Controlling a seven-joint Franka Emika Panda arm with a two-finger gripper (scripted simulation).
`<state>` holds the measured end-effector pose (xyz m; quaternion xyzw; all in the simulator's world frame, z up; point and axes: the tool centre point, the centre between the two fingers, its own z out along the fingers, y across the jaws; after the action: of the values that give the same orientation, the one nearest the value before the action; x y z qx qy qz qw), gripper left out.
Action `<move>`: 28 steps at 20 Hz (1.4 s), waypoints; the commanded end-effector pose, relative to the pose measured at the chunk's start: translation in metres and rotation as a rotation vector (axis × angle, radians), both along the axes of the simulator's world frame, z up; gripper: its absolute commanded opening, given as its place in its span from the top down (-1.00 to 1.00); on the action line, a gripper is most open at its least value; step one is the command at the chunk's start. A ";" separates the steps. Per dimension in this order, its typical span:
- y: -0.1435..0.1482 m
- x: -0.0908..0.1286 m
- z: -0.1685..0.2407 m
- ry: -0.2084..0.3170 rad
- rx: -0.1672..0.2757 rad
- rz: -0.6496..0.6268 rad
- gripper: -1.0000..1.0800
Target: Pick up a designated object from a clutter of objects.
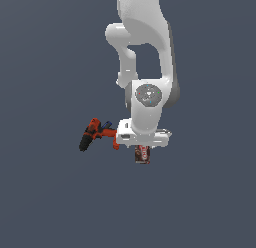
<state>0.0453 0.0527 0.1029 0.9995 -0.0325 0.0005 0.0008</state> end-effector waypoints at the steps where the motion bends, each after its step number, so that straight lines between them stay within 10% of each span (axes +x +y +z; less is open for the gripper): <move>1: 0.007 -0.001 -0.016 -0.001 0.000 -0.001 -0.92; 28: 0.015 -0.004 -0.087 0.001 0.002 -0.001 -0.92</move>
<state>0.0409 0.0679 0.0168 0.9994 -0.0332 -0.0008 0.0001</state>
